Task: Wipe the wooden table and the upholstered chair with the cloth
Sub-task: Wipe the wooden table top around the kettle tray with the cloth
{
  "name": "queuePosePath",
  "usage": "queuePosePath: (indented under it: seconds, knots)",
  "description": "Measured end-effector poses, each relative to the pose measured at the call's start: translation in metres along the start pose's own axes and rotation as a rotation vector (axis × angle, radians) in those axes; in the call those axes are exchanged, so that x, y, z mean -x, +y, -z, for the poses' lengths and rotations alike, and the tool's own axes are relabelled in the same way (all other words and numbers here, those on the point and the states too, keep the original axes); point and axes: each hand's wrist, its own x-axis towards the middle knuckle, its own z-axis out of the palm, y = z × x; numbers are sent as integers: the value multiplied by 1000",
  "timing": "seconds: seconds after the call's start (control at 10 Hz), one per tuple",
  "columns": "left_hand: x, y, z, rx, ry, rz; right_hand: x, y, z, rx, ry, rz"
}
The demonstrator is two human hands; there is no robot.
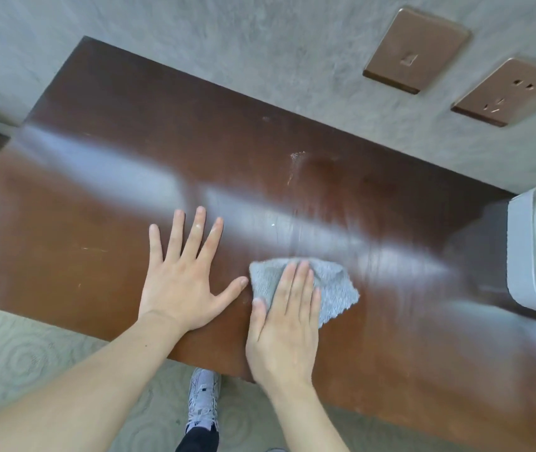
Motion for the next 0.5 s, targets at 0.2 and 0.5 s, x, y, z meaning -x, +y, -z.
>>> queuePosePath:
  seconds: [0.2, 0.5]
  knots:
    - [0, -2, -2, -1, 13, -3, -163, -2, 21, 10, 62, -102]
    - [1, -1, -3, -10, 24, -8, -254, 6, 35, 92, -6, 169]
